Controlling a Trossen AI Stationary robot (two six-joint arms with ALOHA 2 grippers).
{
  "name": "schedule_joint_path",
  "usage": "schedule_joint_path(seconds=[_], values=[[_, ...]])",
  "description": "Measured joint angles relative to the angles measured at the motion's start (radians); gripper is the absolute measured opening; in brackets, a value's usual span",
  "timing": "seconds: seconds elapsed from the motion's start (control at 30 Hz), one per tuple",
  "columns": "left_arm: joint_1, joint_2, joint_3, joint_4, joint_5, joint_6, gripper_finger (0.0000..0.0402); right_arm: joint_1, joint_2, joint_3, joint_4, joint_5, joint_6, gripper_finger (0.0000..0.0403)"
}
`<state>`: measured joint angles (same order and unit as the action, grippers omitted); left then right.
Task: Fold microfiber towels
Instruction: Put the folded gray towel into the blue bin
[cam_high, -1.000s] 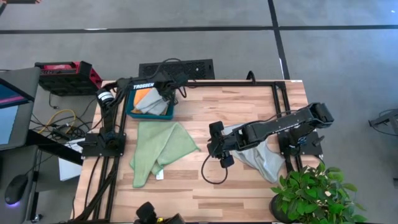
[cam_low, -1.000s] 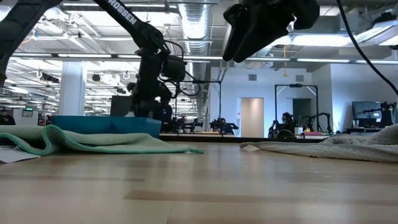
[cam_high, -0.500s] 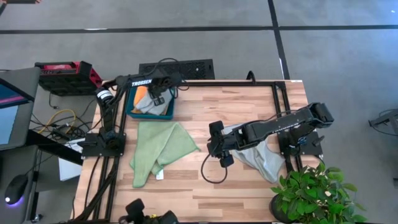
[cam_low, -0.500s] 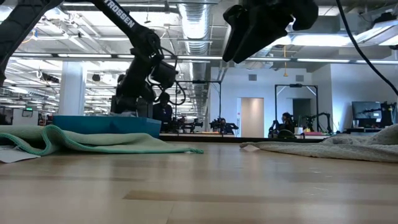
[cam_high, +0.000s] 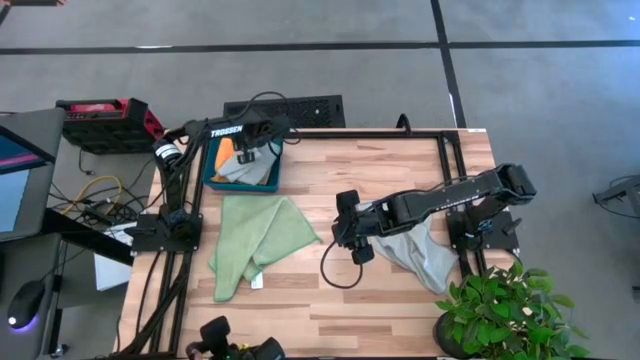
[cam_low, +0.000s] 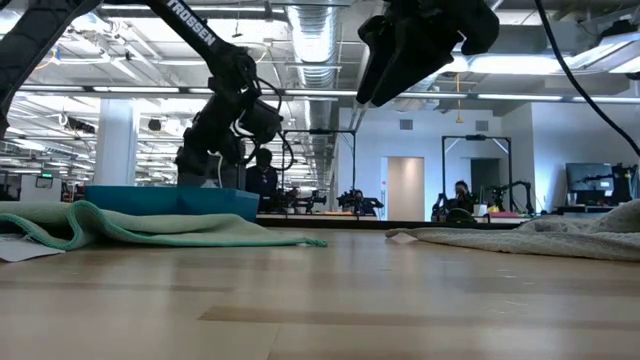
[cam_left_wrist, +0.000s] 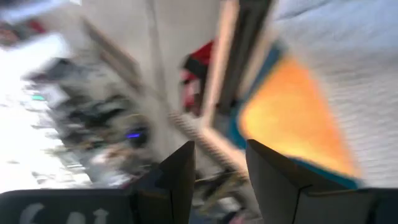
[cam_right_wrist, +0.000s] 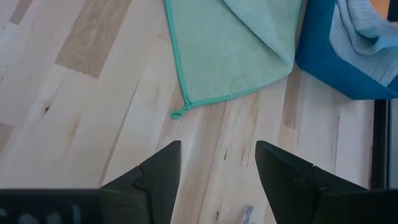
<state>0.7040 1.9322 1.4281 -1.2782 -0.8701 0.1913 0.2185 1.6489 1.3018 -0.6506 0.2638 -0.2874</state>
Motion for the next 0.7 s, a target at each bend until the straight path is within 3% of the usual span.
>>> schedule_joint_path(seconds=[0.23,0.3,0.7], values=[[-0.037,-0.044,0.033,0.079,0.588,0.003,0.0135,-0.012,0.0,0.0,0.0,-0.001,0.0,0.023],[-0.051,-0.045,0.033,0.128,0.686,0.036,0.0135,-0.012,0.0,0.0,0.001,-0.001,0.0,0.023],[-0.076,-0.033,-0.081,0.299,0.635,0.086,0.0135,-0.012,0.0,0.0,0.004,-0.001,-0.005,0.023]])
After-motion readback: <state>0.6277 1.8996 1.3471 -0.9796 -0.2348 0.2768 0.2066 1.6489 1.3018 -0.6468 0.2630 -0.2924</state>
